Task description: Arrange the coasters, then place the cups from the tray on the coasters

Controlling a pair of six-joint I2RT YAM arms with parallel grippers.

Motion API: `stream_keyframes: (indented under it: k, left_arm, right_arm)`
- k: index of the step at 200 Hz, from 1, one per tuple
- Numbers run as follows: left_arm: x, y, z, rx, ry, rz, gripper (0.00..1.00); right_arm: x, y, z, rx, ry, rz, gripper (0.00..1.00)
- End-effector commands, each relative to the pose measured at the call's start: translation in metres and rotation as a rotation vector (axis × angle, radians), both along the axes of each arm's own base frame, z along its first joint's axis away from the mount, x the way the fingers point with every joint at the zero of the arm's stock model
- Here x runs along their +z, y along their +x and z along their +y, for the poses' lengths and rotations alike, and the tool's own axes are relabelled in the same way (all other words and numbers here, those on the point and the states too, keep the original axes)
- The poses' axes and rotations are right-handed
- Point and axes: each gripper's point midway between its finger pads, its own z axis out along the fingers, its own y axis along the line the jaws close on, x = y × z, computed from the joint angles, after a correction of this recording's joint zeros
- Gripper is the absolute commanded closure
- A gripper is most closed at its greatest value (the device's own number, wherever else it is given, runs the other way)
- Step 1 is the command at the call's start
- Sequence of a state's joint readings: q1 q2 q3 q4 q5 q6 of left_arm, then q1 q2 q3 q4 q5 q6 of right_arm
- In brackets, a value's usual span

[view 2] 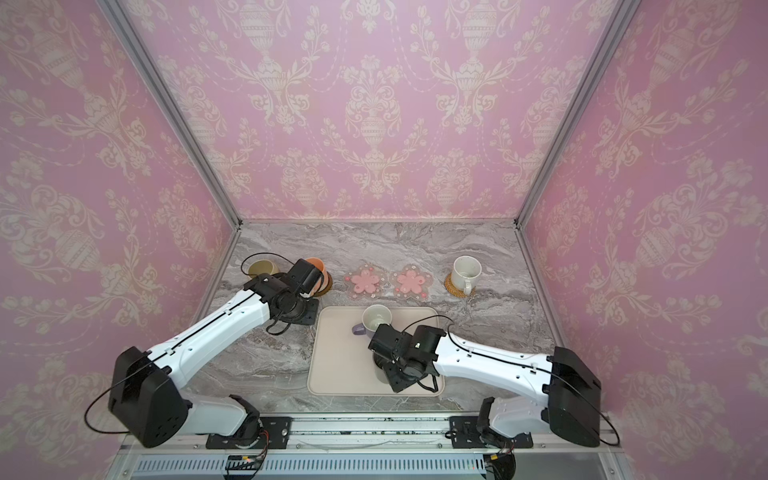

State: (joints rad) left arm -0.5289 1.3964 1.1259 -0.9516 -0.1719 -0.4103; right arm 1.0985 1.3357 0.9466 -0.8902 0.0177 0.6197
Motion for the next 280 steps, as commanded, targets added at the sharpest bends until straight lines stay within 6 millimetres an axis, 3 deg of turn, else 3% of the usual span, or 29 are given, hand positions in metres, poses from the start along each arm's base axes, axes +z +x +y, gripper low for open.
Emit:
stream_keyframes:
  k: [1,96,187,280]
  left_arm:
    - [-0.005,-0.005,0.006,0.016,0.037,0.012,0.64]
    - [-0.003,-0.009,0.009,0.015,0.040,0.006,0.64]
    - [0.000,-0.011,0.011,0.018,0.040,-0.001,0.64]
    - [0.005,-0.010,0.009,0.021,0.025,-0.009,0.64]
  right_arm:
    - [0.006,0.002,0.018,0.036,0.038,-0.015,0.56]
    - [-0.002,0.010,0.012,0.053,-0.139,-0.077,0.70]
    - [0.002,0.009,0.017,0.060,-0.113,-0.099,1.00]
    - [0.015,0.012,0.000,0.013,-0.084,-0.160,1.00]
